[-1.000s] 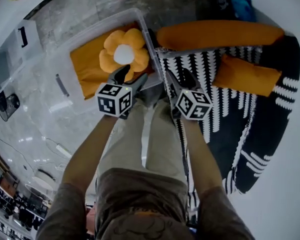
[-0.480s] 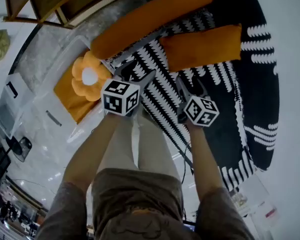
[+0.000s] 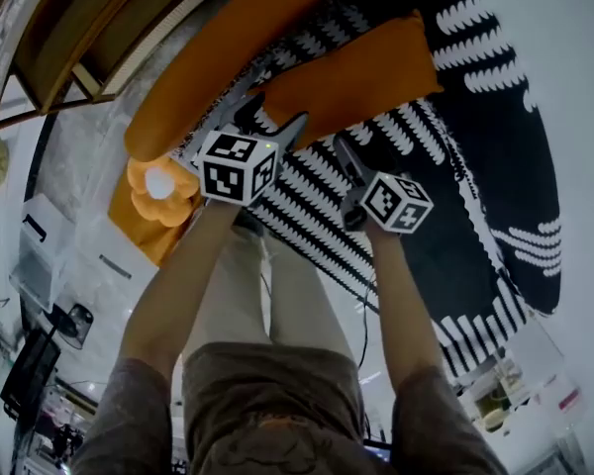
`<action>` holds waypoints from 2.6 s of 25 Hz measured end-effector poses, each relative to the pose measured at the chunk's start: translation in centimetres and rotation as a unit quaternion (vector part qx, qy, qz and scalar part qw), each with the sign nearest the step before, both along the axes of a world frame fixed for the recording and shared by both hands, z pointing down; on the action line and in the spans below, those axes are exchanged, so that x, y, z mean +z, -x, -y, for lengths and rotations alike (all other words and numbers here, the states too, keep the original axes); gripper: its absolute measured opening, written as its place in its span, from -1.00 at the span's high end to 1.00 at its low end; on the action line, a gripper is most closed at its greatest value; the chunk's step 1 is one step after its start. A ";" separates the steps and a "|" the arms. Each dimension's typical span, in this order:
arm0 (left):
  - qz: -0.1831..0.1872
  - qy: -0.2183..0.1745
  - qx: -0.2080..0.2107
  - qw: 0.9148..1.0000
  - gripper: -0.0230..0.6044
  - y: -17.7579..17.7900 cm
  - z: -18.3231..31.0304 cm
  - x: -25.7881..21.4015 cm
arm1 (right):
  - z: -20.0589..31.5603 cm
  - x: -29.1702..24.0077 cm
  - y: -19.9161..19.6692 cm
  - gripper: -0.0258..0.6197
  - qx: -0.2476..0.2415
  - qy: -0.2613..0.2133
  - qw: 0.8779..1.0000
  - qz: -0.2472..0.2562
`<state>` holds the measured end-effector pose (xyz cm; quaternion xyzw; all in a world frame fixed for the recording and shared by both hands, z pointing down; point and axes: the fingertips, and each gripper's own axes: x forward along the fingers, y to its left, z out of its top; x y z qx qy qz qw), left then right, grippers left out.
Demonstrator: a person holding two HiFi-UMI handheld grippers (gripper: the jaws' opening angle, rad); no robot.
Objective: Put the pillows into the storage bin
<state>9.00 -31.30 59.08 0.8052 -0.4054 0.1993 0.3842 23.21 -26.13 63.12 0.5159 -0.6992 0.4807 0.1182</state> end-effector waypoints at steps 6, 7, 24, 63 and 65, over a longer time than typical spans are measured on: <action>0.020 -0.013 0.039 0.999 -0.26 -2.9 4.5 2.4 | 2.9 3.3 -0.7 -0.42 -0.009 0.027 0.999 0.036; 0.017 -0.005 0.046 0.999 -0.27 -3.3 4.7 3.2 | 3.2 3.9 -0.7 -0.47 -0.014 0.030 0.998 0.044; -0.031 0.043 0.058 0.997 0.26 -5.4 4.1 4.1 | 3.9 3.2 -0.1 0.03 -0.037 -0.005 0.991 0.126; -0.086 -0.025 -0.508 0.856 0.30 57.8 -41.3 -6.2 | -29.5 -7.5 63.2 0.03 -0.570 0.026 0.816 0.095; -0.090 -0.016 -0.536 0.839 0.30 59.5 -45.3 -4.2 | -33.0 -5.6 65.3 0.02 -0.590 0.042 0.801 0.090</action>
